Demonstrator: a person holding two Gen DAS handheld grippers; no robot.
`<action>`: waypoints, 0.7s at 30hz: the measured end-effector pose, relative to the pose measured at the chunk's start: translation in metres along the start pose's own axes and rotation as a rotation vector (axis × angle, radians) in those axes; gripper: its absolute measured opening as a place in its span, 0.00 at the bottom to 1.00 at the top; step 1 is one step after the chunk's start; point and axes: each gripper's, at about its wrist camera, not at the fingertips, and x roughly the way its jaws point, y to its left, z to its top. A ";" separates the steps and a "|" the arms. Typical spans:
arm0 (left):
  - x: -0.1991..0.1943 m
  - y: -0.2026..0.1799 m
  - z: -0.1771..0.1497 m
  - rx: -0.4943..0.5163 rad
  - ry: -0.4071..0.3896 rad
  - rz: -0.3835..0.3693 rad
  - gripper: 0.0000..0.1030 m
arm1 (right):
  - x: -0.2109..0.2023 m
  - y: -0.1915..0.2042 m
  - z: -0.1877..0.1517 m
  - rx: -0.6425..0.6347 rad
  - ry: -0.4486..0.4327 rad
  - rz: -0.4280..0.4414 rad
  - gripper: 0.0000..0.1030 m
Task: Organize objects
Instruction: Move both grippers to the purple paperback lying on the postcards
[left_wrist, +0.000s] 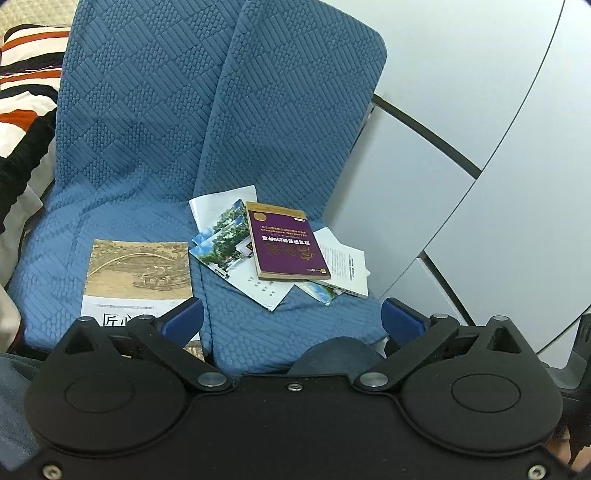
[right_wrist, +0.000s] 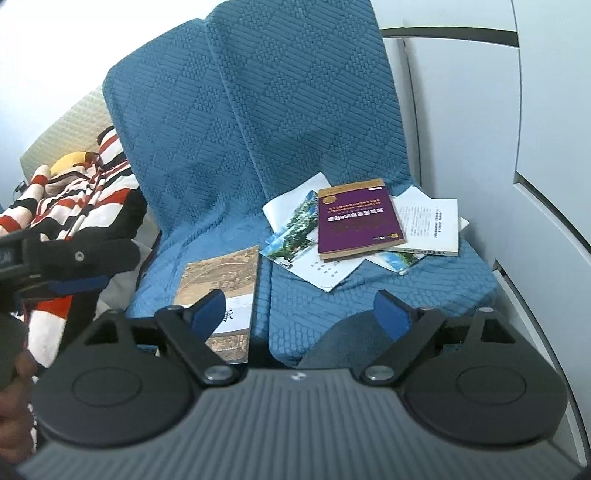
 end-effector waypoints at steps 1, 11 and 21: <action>0.001 -0.002 -0.001 0.001 -0.002 -0.003 0.99 | 0.000 -0.002 0.000 0.003 0.002 -0.001 0.86; 0.022 -0.023 -0.001 -0.005 0.013 -0.015 0.99 | -0.005 -0.023 -0.004 0.036 0.004 -0.025 0.86; 0.055 -0.033 0.000 -0.031 0.030 0.015 0.99 | 0.003 -0.051 0.002 0.062 0.011 -0.044 0.86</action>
